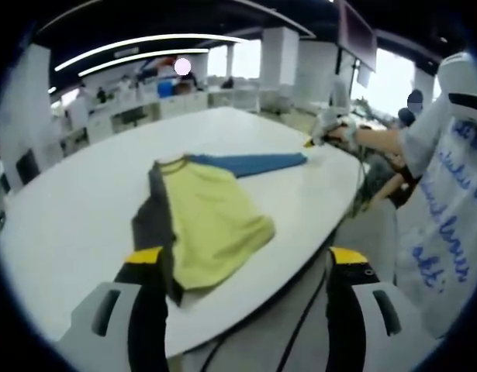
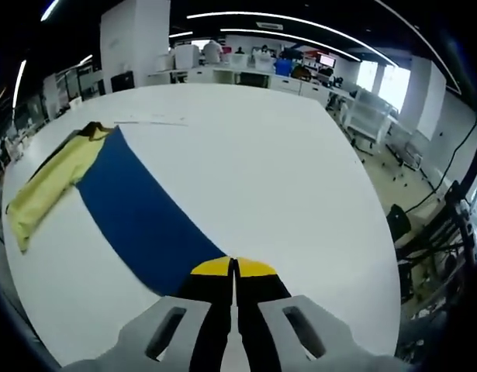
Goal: Fold the garment on the visible template until the final outline fits inside the template.
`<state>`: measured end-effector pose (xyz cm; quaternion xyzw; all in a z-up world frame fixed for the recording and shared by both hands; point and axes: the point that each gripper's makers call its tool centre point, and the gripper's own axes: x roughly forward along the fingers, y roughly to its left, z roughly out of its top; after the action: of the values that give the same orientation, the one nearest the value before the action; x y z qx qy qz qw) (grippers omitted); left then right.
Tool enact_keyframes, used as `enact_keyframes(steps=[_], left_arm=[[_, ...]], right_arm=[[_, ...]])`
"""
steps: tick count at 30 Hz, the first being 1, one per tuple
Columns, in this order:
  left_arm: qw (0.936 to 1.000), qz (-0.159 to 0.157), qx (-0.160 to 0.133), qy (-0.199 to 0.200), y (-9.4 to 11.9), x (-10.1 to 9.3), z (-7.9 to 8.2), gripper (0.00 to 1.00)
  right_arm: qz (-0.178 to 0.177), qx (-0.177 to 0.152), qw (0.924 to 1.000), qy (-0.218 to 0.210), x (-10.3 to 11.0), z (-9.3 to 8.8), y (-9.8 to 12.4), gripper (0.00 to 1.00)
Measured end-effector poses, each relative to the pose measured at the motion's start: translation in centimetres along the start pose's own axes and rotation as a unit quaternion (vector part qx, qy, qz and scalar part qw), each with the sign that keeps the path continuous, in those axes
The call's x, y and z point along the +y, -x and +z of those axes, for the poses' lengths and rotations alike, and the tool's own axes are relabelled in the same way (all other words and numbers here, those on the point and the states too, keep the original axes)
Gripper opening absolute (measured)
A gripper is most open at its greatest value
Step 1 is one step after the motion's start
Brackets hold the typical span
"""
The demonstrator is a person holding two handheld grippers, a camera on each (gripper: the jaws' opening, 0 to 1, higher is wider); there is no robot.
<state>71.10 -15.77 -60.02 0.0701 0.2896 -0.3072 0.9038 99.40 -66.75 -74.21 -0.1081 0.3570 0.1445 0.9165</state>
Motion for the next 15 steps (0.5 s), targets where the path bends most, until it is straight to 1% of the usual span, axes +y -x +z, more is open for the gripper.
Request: enact_keyframes(steps=[6, 11, 14, 15], left_arm=[[1.0000, -0.003, -0.003, -0.003, -0.1, -0.1, 0.2, 0.80], [1.0000, -0.005, -0.001, -0.005, 0.0, -0.1, 0.0, 0.80], [1.0000, -0.004, -0.001, -0.006, 0.1, 0.0, 0.0, 0.80], [1.0000, -0.004, -0.002, -0.006, 0.1, 0.0, 0.0, 0.80]], right_arm=[[0.010, -0.002, 0.9999, 0.004, 0.8, -0.1, 0.2, 0.02], [0.014, -0.004, 0.9999, 0.004, 1.5, -0.3, 0.4, 0.03], [0.019, -0.004, 0.9998, 0.009, 2.0, -0.2, 0.4, 0.05], [0.020, -0.004, 0.9998, 0.008, 1.8, -0.3, 0.4, 0.06]])
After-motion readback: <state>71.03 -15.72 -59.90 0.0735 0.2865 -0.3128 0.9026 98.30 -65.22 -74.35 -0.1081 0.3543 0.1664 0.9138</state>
